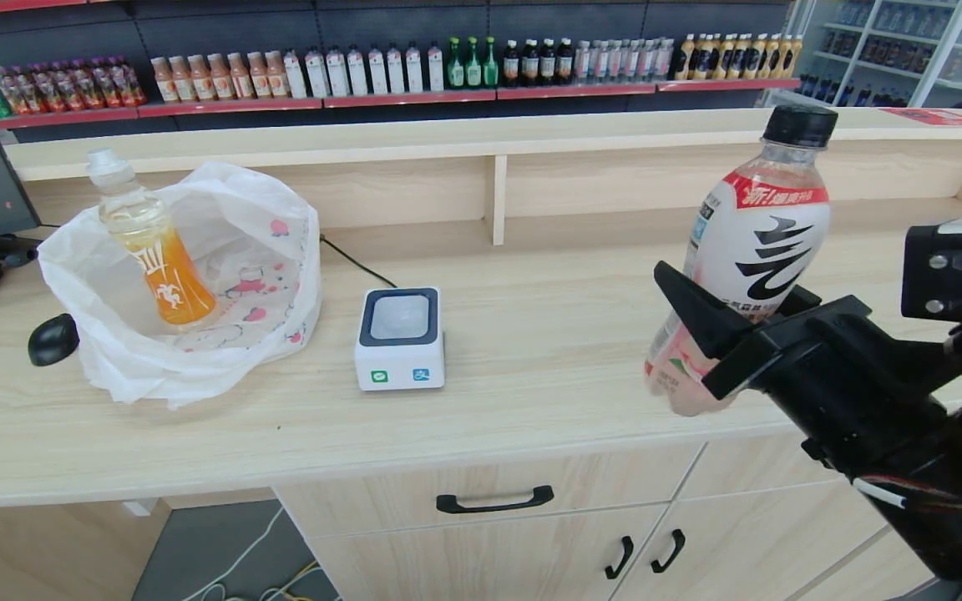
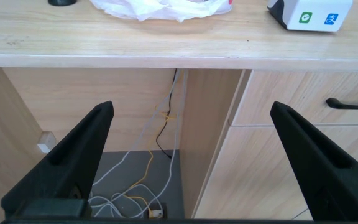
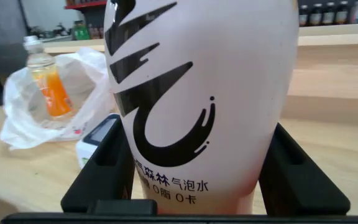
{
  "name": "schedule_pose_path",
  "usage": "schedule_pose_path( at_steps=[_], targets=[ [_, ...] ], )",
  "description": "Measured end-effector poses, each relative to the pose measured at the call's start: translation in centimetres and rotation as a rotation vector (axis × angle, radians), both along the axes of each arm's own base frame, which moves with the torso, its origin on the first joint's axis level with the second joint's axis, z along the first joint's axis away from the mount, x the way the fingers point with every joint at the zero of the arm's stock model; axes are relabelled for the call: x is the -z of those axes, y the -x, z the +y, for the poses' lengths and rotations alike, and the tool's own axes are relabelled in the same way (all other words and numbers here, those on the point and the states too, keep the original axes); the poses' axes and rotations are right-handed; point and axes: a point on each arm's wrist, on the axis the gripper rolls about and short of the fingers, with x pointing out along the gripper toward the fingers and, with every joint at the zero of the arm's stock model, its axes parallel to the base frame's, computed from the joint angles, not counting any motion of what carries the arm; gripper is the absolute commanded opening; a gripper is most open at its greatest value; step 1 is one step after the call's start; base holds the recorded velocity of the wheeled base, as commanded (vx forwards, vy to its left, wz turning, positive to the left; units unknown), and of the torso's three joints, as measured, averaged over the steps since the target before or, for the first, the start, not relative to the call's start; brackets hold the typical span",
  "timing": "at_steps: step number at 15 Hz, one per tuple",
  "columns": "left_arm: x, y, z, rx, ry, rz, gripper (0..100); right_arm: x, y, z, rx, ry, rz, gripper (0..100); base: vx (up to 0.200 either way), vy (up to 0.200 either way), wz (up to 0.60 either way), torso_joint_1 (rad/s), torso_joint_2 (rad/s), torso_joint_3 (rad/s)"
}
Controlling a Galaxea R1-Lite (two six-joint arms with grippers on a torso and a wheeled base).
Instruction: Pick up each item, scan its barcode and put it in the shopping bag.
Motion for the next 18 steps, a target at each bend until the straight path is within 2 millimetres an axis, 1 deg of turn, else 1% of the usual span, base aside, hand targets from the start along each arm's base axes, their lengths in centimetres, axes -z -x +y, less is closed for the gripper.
schedule_pose_path(
  at_steps=[3, 6, 9, 12, 18],
  targets=[
    [0.0, 0.0, 0.0, 0.000, 0.000, 0.000, 100, -0.4, -0.9, -0.1, 0.061, -0.019, -0.008, 0, 0.000, 0.000, 0.00, 0.000, 0.00, 0.000],
    [0.0, 0.0, 0.0, 0.000, 0.001, 0.000, 100, -1.6, -2.5, -1.2, 0.138, -0.059, -0.044, 0, 0.000, 0.000, 0.00, 0.000, 0.00, 0.000],
    [0.0, 0.0, 0.0, 0.001, 0.001, 0.000, 100, -1.6, -3.0, -1.4, 0.148, -0.066, -0.045, 0, 0.000, 0.000, 0.00, 0.000, 0.00, 0.000],
    [0.0, 0.0, 0.0, 0.001, 0.000, 0.000, 100, -1.4, -3.3, -1.3, 0.145, -0.075, -0.032, 0, 0.000, 0.200, 0.00, -0.007, 0.00, 0.001],
    [0.0, 0.0, 0.0, 0.001, 0.001, 0.000, 100, -1.6, -4.2, -0.7, 0.140, -0.084, -0.041, 0, 0.000, 0.200, 0.00, 0.003, 0.00, 0.002]
  ],
)
